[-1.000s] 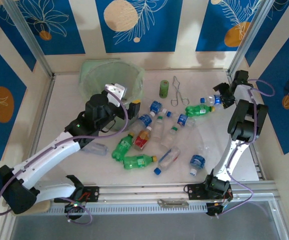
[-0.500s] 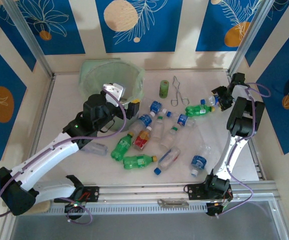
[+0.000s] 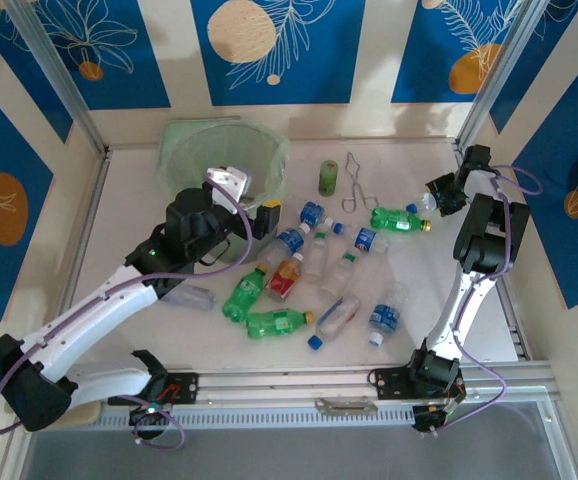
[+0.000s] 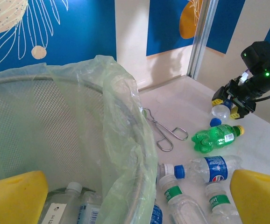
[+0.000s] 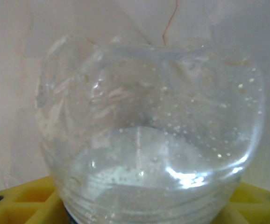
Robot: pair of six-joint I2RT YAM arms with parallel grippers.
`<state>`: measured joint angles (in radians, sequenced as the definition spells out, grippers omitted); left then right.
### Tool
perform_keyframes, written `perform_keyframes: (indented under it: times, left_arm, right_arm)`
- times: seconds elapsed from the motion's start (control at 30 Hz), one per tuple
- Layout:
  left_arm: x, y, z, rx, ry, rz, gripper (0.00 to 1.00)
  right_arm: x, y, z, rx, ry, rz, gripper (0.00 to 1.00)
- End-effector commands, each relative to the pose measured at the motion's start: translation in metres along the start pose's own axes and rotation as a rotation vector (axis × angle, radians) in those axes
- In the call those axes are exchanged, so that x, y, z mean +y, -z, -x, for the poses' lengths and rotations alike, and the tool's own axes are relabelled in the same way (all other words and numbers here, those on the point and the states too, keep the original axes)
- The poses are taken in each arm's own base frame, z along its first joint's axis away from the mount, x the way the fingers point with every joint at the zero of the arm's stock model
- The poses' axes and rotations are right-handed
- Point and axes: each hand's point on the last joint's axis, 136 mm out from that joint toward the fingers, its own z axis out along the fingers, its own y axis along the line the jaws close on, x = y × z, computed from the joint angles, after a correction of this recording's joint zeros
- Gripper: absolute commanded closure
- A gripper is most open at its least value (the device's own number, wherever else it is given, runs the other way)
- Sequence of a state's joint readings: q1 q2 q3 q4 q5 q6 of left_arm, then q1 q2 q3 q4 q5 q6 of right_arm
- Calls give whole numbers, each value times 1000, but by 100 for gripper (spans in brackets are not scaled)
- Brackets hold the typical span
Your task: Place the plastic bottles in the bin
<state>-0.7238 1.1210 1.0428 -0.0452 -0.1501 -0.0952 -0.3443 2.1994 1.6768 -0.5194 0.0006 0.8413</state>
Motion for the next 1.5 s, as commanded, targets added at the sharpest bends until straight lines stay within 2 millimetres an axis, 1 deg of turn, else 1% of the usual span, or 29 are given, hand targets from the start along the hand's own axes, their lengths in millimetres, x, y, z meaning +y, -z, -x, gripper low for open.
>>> perform_keyframes:
  times: [0.0, 0.13, 0.27, 0.37, 0.47, 0.53, 0.63, 0.73, 0.8, 0.9, 1.07, 1.17, 1.27, 1.37, 1.47]
  left_arm:
    - [0, 9, 22, -65, -2, -14, 0]
    - [-5, 11, 28, -81, 12, -47, 0]
    - [-17, 13, 34, -96, 12, -118, 0]
    - [-32, 16, 38, -105, 3, -203, 0]
    - [-50, 19, 42, -108, -2, -310, 0]
    - [-61, 19, 43, -99, 4, -373, 0]
    - [-76, 17, 45, -78, 21, -459, 0]
    - [-89, 12, 46, -54, 47, -528, 0]
    - [-96, 6, 45, -38, 62, -558, 0]
    - [-105, -3, 42, -21, 81, -582, 0]
    - [-114, -20, 34, 15, 107, -588, 0]
    - [-116, -27, 31, 32, 109, -574, 0]
    - [-117, -30, 32, 28, 109, -569, 0]
    - [-119, -31, 32, 31, 107, -574, 0]
    - [-121, -33, 29, 42, 106, -575, 0]
  right_arm:
    - [23, 34, 9, -60, 33, 86, 45]
    - [46, 67, 12, -105, 91, 168, 48]
    - [68, 107, 10, -166, 168, 246, 49]
    - [83, 136, 2, -205, 226, 314, 50]
    - [99, 163, -17, -219, 294, 394, 50]
    - [110, 182, -35, -221, 351, 453, 50]
    - [126, 208, -71, -209, 449, 541, 50]
    - [140, 236, -115, -166, 547, 650, 51]
    - [148, 252, -150, -125, 628, 718, 51]
    - [155, 275, -202, -58, 738, 807, 51]
    - [154, 299, -271, 58, 827, 922, 51]
    - [153, 308, -302, 117, 834, 981, 51]
    - [154, 312, -324, 147, 836, 1010, 51]
    - [156, 314, -339, 161, 841, 1016, 51]
    - [159, 317, -348, 158, 843, 1020, 51]
